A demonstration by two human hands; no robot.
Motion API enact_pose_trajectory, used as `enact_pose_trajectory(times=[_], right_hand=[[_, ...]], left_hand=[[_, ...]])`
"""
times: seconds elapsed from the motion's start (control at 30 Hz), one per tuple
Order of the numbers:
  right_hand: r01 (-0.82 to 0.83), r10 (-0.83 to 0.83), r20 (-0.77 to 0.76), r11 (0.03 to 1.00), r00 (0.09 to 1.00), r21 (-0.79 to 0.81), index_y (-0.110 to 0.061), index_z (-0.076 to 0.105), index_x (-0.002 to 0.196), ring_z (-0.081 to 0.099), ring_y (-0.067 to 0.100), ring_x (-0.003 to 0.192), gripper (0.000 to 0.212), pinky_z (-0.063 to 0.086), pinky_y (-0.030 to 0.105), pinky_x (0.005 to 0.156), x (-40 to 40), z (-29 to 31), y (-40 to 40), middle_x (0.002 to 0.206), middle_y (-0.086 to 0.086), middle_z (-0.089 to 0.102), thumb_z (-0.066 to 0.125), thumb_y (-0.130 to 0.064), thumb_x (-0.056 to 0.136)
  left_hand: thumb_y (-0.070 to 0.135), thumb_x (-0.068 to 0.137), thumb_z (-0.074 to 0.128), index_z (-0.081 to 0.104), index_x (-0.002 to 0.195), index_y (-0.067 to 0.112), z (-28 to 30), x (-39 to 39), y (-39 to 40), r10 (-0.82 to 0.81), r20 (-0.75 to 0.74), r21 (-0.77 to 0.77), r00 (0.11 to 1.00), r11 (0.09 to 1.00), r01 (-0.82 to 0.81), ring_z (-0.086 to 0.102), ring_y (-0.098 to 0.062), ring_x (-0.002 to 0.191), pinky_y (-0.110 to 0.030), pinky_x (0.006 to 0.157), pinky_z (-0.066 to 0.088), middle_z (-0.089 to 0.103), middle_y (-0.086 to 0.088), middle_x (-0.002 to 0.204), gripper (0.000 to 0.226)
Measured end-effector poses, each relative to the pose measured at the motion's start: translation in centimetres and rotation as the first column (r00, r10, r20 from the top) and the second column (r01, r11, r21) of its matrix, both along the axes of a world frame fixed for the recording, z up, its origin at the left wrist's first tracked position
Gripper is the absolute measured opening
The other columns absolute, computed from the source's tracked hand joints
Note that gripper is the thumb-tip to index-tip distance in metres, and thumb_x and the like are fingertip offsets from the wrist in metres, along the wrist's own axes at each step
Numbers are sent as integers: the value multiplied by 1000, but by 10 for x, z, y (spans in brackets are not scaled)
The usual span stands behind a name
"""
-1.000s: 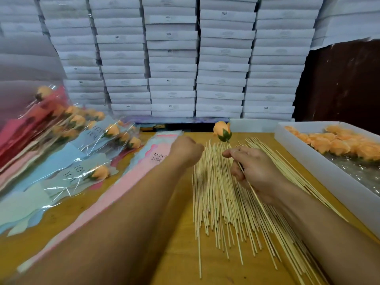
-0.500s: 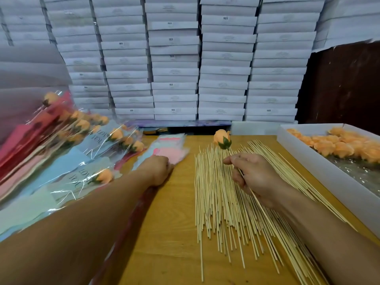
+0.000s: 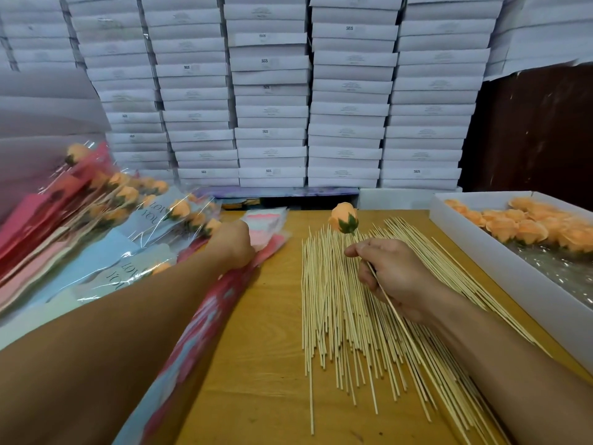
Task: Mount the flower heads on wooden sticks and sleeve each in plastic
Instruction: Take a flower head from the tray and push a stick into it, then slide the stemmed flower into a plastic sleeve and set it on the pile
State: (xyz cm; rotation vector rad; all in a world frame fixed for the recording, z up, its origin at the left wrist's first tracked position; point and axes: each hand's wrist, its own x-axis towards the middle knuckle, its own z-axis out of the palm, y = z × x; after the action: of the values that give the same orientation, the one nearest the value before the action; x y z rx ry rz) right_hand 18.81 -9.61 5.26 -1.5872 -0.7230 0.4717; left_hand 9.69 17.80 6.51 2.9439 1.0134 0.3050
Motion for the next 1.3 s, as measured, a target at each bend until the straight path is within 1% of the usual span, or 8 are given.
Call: enact_pose_trajectory(times=[0.17, 0.33, 0.5, 0.63, 0.9, 1.03, 1.2, 1.3], right_hand=[[-12, 12, -1, 1000, 1000, 15, -7, 65, 107, 37, 8, 37, 28, 29, 19, 34, 0, 0, 0, 47, -1, 48, 39, -17, 109], [-18, 18, -1, 1000, 1000, 3, -8, 65, 107, 37, 9, 37, 28, 29, 20, 34, 0, 0, -1, 48, -2, 47, 39, -18, 109], [-39, 37, -51, 998, 998, -40, -5, 63, 107, 33, 10, 34, 28, 28, 20, 32, 0, 1, -3, 47, -2, 44, 38, -18, 109], [-42, 34, -101, 996, 994, -73, -4, 60, 107, 33, 11, 34, 28, 28, 21, 32, -1, 2, -3, 47, -2, 41, 37, -20, 109], [-66, 56, -95, 992, 994, -104, -3, 60, 109, 33, 11, 36, 29, 29, 21, 33, -7, 5, -5, 49, 0, 41, 36, -19, 109], [-62, 48, -128, 993, 991, -105, -7, 59, 111, 34, 10, 35, 28, 27, 20, 33, -7, 3, -3, 50, 0, 47, 38, -25, 109], [-49, 44, -130, 998, 990, -35, -14, 55, 114, 34, 9, 33, 39, 27, 19, 32, -5, 5, -2, 74, 10, 75, 60, -49, 96], [-41, 51, -153, 997, 987, 69, -7, 49, 105, 29, 8, 31, 58, 26, 19, 31, -5, 9, -3, 87, 17, 77, 75, -51, 79]], left_hand=[[26, 94, 64, 48, 124, 4, 3, -3, -1, -50, -93, 19, 994, 998, 52, 59, -28, 96, -41, 84, 55, 63, -14, 111, 40], [42, 96, 54, 48, 92, 18, 0, -1, -8, -33, -287, 163, 957, 983, 82, 46, -15, 64, -32, 69, 40, 49, 0, 75, 25], [25, 96, 57, 45, 76, 14, 9, -5, -16, -5, -219, 256, 976, 965, 63, 49, -15, 60, -27, 47, 38, 48, -1, 70, 26], [11, 90, 61, 45, 79, 12, 19, -6, -22, -14, -203, 236, 979, 970, 62, 45, -15, 60, -30, 53, 40, 46, -2, 71, 19], [36, 105, 47, 62, 88, 7, 16, -10, -19, -63, -136, 26, 989, 997, 67, 62, -24, 72, -37, 67, 54, 57, -6, 75, 37], [26, 104, 48, 55, 71, 10, 25, -14, -28, -67, -34, -22, 997, 998, 66, 47, -18, 57, -28, 53, 40, 46, -4, 64, 38], [22, 89, 60, 36, 67, 5, 43, -12, -99, -136, -25, 144, 990, 980, 138, 49, -17, 55, -25, 45, 32, 51, -5, 63, 37], [20, 87, 62, 58, 87, 11, 40, -11, -150, -180, -54, 227, 982, 956, 188, 50, -21, 62, -28, 51, 36, 42, -1, 67, 10]])
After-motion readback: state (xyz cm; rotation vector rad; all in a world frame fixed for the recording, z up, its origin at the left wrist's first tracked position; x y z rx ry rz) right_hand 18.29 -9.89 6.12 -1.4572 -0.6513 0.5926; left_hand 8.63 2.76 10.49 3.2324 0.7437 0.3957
